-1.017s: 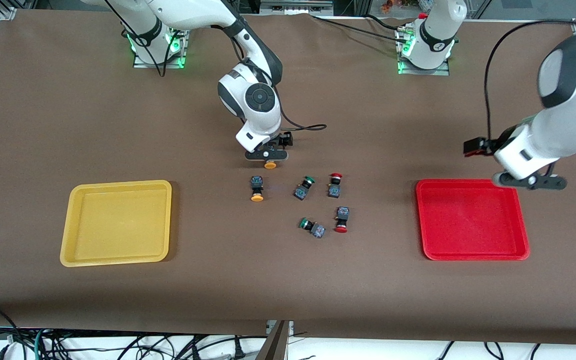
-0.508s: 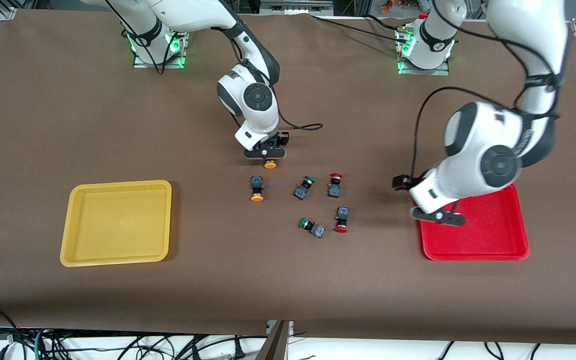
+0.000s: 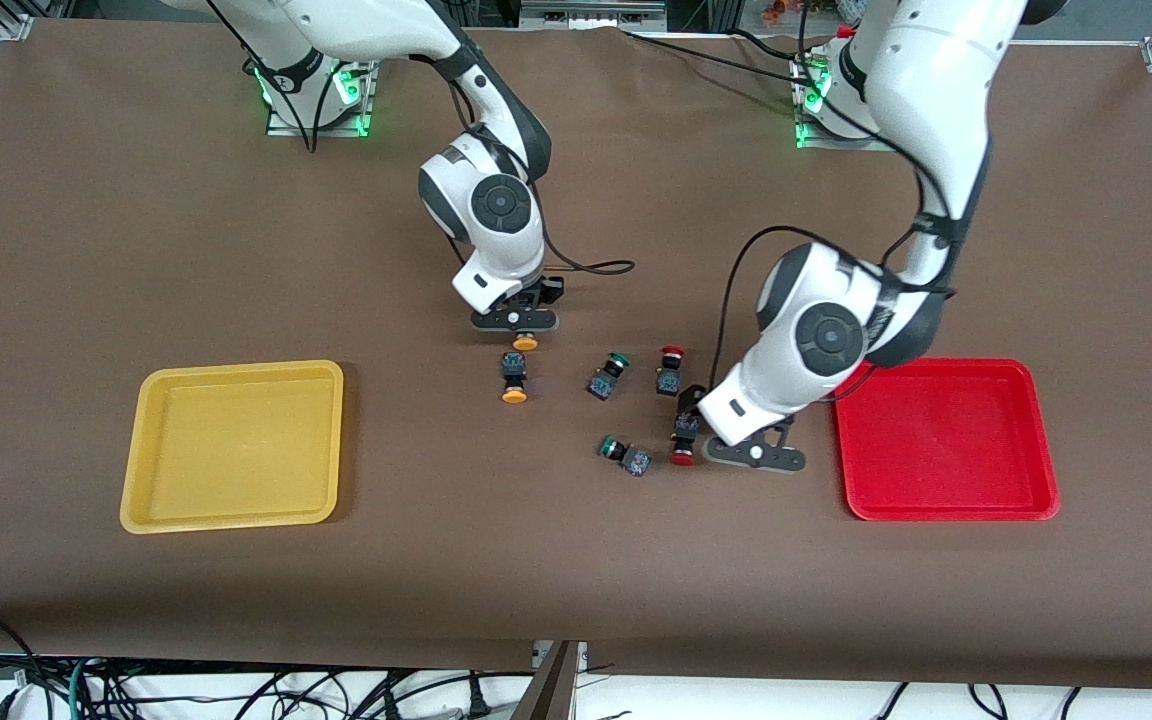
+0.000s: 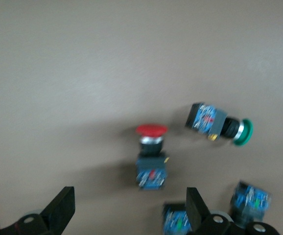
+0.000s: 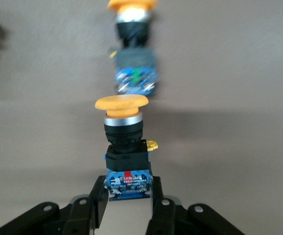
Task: Place red and yellow buttons in trays
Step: 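Grasp the yellow button with the right gripper while the left gripper reaches a red button, then carry the yellow button into the yellow tray with the right gripper and release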
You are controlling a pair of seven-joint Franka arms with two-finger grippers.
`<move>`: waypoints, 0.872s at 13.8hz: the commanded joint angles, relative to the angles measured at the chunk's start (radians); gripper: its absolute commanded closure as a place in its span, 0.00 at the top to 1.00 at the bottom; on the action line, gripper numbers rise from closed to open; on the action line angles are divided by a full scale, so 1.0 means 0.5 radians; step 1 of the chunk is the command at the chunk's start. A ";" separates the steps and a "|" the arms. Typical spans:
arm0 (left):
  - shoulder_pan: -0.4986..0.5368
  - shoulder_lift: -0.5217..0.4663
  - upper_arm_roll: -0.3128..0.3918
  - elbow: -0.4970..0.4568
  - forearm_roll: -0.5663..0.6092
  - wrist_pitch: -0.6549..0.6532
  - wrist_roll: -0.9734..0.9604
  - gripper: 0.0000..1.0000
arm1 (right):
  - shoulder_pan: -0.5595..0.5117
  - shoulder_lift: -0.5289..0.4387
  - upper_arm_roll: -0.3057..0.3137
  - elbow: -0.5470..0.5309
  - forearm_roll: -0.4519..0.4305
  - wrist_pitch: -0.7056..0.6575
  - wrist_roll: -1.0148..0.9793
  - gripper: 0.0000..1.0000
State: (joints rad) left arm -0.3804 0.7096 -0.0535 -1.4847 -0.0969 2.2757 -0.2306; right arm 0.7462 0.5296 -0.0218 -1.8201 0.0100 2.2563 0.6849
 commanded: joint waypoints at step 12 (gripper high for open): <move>-0.141 0.287 0.030 -0.059 -0.002 0.465 0.035 1.00 | -0.581 0.029 -0.739 0.038 0.185 -0.080 -2.096 0.20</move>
State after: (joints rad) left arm -0.4487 0.8537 -0.0429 -1.4977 -0.0967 2.4897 -0.2282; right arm 0.4879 0.4934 -0.4024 -1.8063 0.0649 2.1592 -0.3061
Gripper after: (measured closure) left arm 0.000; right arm 0.604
